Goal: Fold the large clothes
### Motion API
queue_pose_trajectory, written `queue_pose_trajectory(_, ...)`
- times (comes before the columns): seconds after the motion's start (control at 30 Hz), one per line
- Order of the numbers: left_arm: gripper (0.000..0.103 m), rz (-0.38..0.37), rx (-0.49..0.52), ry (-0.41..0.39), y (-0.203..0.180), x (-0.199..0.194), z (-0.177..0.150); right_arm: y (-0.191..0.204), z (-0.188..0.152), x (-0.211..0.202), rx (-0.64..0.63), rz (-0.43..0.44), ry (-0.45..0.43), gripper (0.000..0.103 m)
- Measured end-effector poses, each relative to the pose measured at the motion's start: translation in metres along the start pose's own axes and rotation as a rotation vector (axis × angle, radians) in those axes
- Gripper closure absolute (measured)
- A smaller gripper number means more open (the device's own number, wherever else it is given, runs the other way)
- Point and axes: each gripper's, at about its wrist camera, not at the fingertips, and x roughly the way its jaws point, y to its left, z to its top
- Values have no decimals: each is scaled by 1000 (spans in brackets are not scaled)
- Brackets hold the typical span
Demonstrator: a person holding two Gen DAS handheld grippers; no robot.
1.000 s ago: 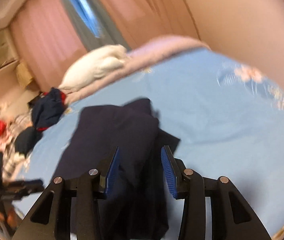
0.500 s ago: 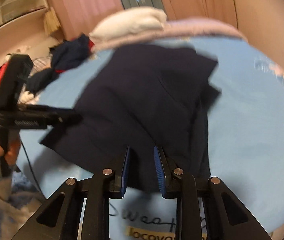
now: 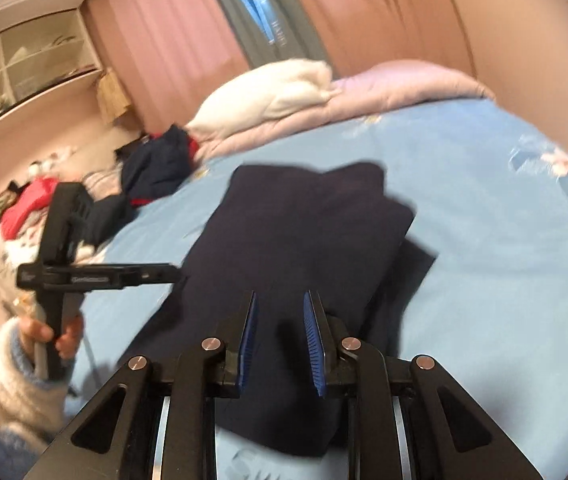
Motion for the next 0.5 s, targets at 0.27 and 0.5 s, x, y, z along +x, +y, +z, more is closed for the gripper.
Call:
queue_pose_trajectory(0.27, 65, 26, -27, -69, 12, 34, 66, -23, 28, 54, 54, -38, -4, 80)
queue_pose_trajectory(0.5, 65, 54, -61, 29, 30, 85, 86, -61, 9, 89, 138, -122, 141, 80)
